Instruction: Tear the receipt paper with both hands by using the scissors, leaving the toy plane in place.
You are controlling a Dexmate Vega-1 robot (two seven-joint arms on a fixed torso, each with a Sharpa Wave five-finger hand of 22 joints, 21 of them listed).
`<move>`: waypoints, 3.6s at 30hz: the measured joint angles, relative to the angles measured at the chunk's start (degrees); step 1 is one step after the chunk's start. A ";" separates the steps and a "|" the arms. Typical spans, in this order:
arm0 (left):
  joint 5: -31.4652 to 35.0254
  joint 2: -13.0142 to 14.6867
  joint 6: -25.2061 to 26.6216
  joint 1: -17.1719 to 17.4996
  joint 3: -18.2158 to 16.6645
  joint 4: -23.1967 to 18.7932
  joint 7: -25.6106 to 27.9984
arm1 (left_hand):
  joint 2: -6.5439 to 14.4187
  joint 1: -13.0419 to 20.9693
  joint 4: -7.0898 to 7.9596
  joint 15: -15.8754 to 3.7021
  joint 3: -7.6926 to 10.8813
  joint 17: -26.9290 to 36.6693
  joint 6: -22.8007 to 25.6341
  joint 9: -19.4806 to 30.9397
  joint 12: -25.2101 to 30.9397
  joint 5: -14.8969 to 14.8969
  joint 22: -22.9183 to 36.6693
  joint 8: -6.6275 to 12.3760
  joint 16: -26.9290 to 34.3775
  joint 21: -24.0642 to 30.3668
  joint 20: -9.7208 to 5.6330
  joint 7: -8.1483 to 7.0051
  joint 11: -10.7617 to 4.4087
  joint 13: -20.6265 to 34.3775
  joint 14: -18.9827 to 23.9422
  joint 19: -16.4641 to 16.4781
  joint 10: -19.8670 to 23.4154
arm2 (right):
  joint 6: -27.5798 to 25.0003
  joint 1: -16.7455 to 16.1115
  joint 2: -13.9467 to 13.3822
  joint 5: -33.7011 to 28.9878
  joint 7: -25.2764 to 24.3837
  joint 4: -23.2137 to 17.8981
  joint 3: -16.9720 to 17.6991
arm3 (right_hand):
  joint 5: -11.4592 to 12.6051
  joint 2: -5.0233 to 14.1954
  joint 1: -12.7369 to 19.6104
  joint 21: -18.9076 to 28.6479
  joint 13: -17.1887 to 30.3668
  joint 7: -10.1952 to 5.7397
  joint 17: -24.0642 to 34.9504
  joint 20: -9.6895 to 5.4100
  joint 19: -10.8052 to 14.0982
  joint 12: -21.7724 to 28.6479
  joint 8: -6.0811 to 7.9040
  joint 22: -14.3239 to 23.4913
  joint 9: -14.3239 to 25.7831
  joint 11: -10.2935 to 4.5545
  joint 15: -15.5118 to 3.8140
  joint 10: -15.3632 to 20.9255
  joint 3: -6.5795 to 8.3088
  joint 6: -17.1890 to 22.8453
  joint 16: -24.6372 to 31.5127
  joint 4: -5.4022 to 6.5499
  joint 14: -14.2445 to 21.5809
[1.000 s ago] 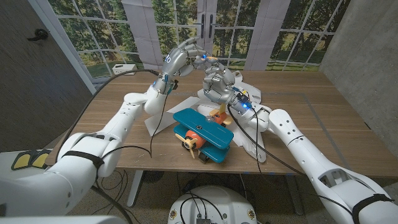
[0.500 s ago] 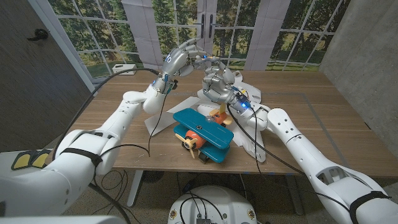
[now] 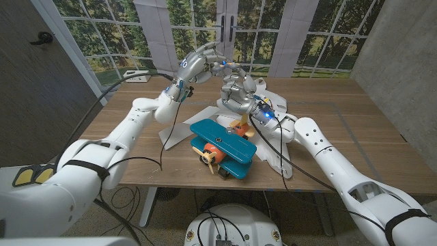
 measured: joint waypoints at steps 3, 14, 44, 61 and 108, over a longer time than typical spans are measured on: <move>0.10 0.41 -0.03 -0.10 0.37 -0.38 -0.01 | 0.00 0.00 -0.07 0.00 -0.07 -0.05 0.00 0.00 0.00 0.07 0.00 0.00 0.00 0.00 0.00 0.01 0.00 0.00 0.00 0.00 0.00 | -0.20 0.10 -0.25 -0.23 0.00 -0.16 -0.16 | 0.14 -0.92 -0.28 0.16 -0.47 -0.21 0.35 0.00 0.00 0.00 -0.21 -0.07 0.00 0.00 0.00 0.41 -0.26 0.21 0.30 -0.27 0.00; 0.37 1.75 0.00 -0.33 1.64 -1.45 -0.05 | -0.15 0.15 -0.07 0.11 -0.08 0.10 -0.41 -2.53 0.23 0.17 0.00 -0.02 0.29 0.00 0.00 0.41 0.01 -0.01 -0.10 0.00 0.00 | -0.32 0.22 -0.57 -0.69 0.22 -0.22 -0.36 | 0.84 -2.88 -0.56 0.38 -0.45 0.20 0.72 -0.51 0.71 0.60 -0.43 -0.60 0.00 0.21 0.00 0.83 -1.24 0.83 1.28 -0.68 0.00; 0.20 1.46 -1.31 -0.48 0.52 -1.44 -0.35 | -0.53 0.54 0.11 0.01 -0.07 0.35 0.87 -3.81 0.45 0.14 0.00 0.10 0.29 0.00 0.00 1.16 0.18 -0.01 0.20 0.00 -0.46 | 1.52 0.89 -0.84 -2.91 0.72 1.41 -0.74 | 1.23 -4.46 0.12 0.81 -1.38 0.71 0.04 -0.20 1.00 1.02 -0.63 -1.40 0.03 0.21 0.21 0.82 -2.22 3.99 2.38 -1.23 0.20; -0.26 0.99 -2.31 -0.82 0.15 -0.11 -0.14 | -0.60 0.60 0.10 0.09 -0.07 0.61 2.28 -3.83 0.45 0.07 0.00 0.10 0.29 0.00 0.00 0.97 -0.03 0.26 0.10 0.00 -0.68 | 2.68 1.67 -0.70 -4.69 1.65 2.55 -0.63 | 1.33 -7.32 4.06 1.26 -1.99 -0.50 -1.54 -0.19 0.99 1.26 -0.63 -2.19 0.03 -0.01 -0.11 0.59 -2.80 5.63 2.39 -3.41 -0.13; 0.30 3.07 0.32 -1.27 3.85 -1.35 -0.20 | 1.00 2.14 0.10 0.08 -0.06 1.18 7.93 5.87 1.22 0.67 -0.01 2.00 0.50 0.01 0.00 1.69 0.21 0.25 0.12 0.00 -1.02 | 2.00 -1.75 -1.62 -0.53 0.27 -3.92 -0.17 | -1.18 1.87 27.44 8.18 2.93 -6.77 4.93 1.96 -4.07 8.03 4.29 1.84 7.22 -2.96 0.17 4.14 2.84 17.43 19.70 -5.39 -1.94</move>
